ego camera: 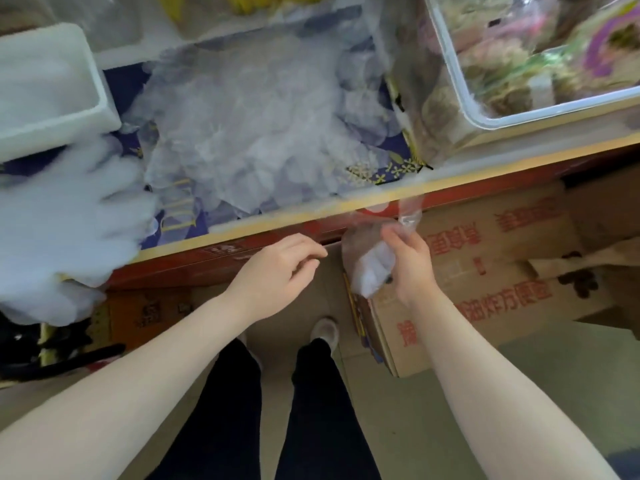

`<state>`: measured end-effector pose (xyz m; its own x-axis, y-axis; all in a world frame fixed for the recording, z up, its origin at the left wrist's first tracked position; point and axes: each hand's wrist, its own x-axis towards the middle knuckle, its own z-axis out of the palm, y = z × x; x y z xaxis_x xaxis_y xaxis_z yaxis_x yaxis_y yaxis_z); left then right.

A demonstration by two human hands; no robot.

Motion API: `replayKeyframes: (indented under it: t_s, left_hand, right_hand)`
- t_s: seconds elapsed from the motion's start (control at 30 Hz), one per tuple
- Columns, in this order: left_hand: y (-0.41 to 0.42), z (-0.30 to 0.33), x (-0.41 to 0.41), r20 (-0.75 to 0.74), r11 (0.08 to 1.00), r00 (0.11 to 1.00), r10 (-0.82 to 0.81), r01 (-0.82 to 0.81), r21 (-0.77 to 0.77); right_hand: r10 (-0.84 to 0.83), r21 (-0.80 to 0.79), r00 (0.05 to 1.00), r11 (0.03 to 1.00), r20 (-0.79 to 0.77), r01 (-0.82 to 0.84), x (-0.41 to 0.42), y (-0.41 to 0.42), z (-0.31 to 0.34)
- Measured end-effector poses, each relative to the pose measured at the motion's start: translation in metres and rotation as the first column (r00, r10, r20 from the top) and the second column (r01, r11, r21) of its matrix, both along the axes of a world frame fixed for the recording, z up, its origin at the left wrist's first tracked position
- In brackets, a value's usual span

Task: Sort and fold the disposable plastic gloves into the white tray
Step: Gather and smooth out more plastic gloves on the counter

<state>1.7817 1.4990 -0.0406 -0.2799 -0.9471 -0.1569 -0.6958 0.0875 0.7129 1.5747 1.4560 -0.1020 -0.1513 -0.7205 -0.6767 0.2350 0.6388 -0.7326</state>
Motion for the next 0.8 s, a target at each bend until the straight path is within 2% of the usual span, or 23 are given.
replayKeyframes:
  t_s: [0.07, 0.13, 0.2, 0.27, 0.33, 0.4, 0.47, 0.53, 0.6, 0.67, 0.73, 0.8]
  left_hand:
    - [-0.005, 0.008, -0.017, -0.059, 0.984, 0.996, 0.072, -0.062, 0.165]
    - [-0.008, 0.014, -0.031, -0.181, 0.932, 0.969, 0.166, -0.095, 0.35]
    - [-0.01, 0.021, -0.039, -0.285, 0.889, 0.927, 0.242, -0.094, 0.448]
    - [-0.012, 0.032, -0.042, -0.372, 0.848, 0.883, 0.287, -0.054, 0.527]
    - [-0.014, 0.045, -0.038, -0.522, 0.781, 0.764, 0.379, 0.039, 0.624]
    - [-0.013, 0.058, -0.032, -0.598, 0.757, 0.679, 0.426, 0.095, 0.647]
    - [-0.011, 0.07, -0.022, -0.599, 0.771, 0.633, 0.49, 0.006, 0.636]
    - [-0.011, 0.08, -0.006, -0.617, 0.767, 0.53, 0.582, -0.107, 0.632]
    - [-0.011, 0.09, 0.014, -0.657, 0.765, 0.418, 0.627, -0.172, 0.621]
    - [-0.009, 0.101, 0.037, -0.681, 0.77, 0.363, 0.636, -0.234, 0.594]
    - [-0.005, 0.111, 0.058, -0.699, 0.77, 0.327, 0.636, -0.32, 0.552]
    - [0.0, 0.12, 0.083, -0.714, 0.753, 0.278, 0.642, -0.403, 0.52]
  right_hand:
    - [0.127, -0.11, 0.971, 0.988, 0.205, -0.106, -0.013, 0.007, 0.025]
    - [0.32, -0.25, 0.883, 0.937, 0.344, -0.243, -0.024, 0.01, 0.051]
    - [0.428, -0.345, 0.784, 0.893, 0.45, -0.289, -0.029, 0.006, 0.076]
    - [0.467, -0.395, 0.71, 0.874, 0.527, -0.281, -0.025, 0.001, 0.098]
    - [0.509, -0.44, 0.674, 0.849, 0.536, -0.293, -0.015, -0.008, 0.113]
    - [0.526, -0.458, 0.646, 0.84, 0.554, -0.291, -0.004, -0.012, 0.123]
    - [0.489, -0.425, 0.609, 0.867, 0.624, -0.261, 0.005, -0.015, 0.128]
    - [0.453, -0.397, 0.598, 0.888, 0.661, -0.233, 0.015, -0.022, 0.129]
    - [0.398, -0.319, 0.67, 0.916, 0.627, -0.244, 0.032, -0.032, 0.126]
    - [0.377, -0.247, 0.7, 0.926, 0.607, -0.285, 0.05, -0.036, 0.125]
    - [0.377, -0.262, 0.7, 0.926, 0.606, -0.272, 0.06, -0.034, 0.124]
    - [0.408, -0.228, 0.77, 0.913, 0.49, -0.339, 0.071, -0.026, 0.129]
